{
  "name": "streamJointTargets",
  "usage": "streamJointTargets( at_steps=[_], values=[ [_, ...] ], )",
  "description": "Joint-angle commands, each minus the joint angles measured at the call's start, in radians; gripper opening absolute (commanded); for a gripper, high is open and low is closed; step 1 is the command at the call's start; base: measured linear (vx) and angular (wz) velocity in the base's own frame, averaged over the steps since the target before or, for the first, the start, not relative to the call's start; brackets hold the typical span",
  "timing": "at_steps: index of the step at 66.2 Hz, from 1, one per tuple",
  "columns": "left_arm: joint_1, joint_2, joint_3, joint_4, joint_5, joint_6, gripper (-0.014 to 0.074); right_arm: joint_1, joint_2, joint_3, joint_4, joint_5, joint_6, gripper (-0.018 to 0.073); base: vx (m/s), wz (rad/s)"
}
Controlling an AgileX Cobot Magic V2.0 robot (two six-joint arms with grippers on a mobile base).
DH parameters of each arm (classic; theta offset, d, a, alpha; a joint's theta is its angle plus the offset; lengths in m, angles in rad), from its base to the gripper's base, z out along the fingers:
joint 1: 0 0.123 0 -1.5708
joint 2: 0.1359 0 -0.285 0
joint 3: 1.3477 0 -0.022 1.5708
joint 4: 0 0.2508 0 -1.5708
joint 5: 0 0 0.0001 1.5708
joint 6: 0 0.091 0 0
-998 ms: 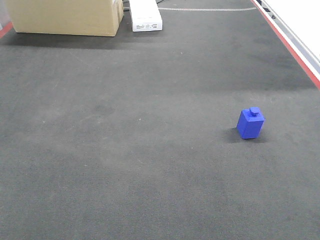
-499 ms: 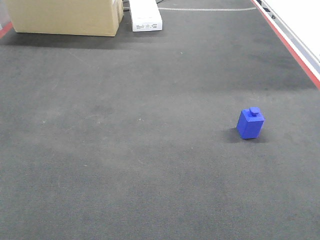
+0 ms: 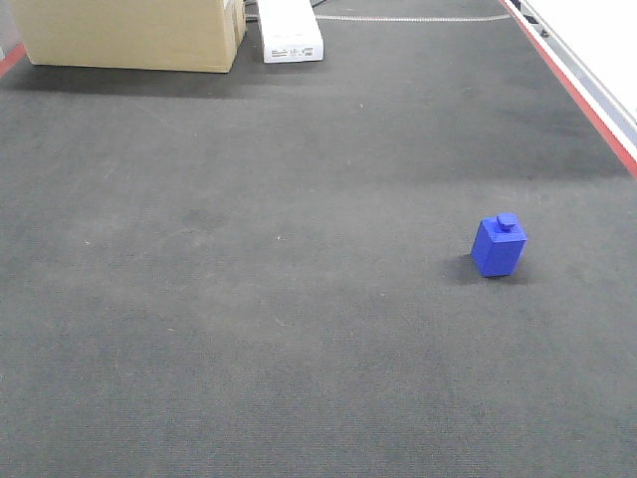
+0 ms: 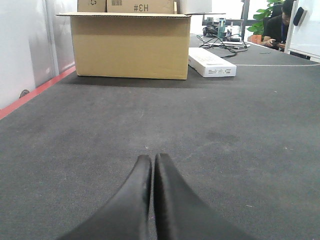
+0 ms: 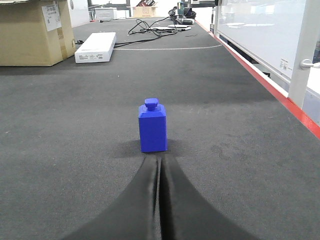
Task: Pour parts from conveyor to right shelf
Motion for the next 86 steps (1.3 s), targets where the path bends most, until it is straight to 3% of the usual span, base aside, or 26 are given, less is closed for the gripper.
streamJointTargets(
  at_steps=[1, 28, 37, 47, 53, 68, 72, 82, 86],
  values=[
    [-0.005, 0.015, -0.02, -0.007, -0.079, -0.008, -0.0006, -0.007, -0.012, 0.007, -0.01, -0.096, -0.003, -0.0008, 0.0, 0.0],
    [-0.005, 0.015, -0.02, -0.007, -0.081, -0.01, -0.0006, -0.007, -0.012, 0.007, -0.01, -0.229, -0.003, -0.0008, 0.0, 0.0],
    [-0.005, 0.016, -0.02, -0.018, -0.101, -0.08, -0.0006, -0.007, -0.012, 0.007, -0.006, -0.309, -0.003, -0.0006, 0.0, 0.0],
    [-0.005, 0.016, -0.02, -0.101, -0.221, -0.251, -0.0006, -0.007, -0.012, 0.005, -0.003, -0.349, 0.002, -0.0005, 0.0, 0.0],
    [-0.005, 0.016, -0.02, -0.112, -0.309, -0.326, -0.0006, -0.007, -0.012, -0.023, -0.003, -0.365, 0.002, -0.0005, 0.0, 0.0],
    [-0.005, 0.019, -0.031, -0.09, -0.514, -0.331, -0.0006, -0.007, -0.008, -0.191, -0.006, -0.345, 0.001, -0.0005, 0.0, 0.0],
    [-0.005, 0.02, -0.03, -0.086, -0.502, -0.328, -0.0006, -0.007, 0.006, -0.247, -0.006, -0.329, 0.001, -0.0005, 0.0, 0.0],
    [-0.005, 0.036, -0.03, 0.074, -0.248, -0.276, -0.0006, -0.007, 0.081, -0.38, -0.007, -0.33, 0.0, -0.0005, 0.0, 0.0],
    [-0.005, 0.037, -0.03, 0.087, -0.204, -0.279, -0.0006, -0.007, 0.116, -0.441, -0.007, -0.33, -0.001, -0.0005, 0.0, 0.0]
  ],
)
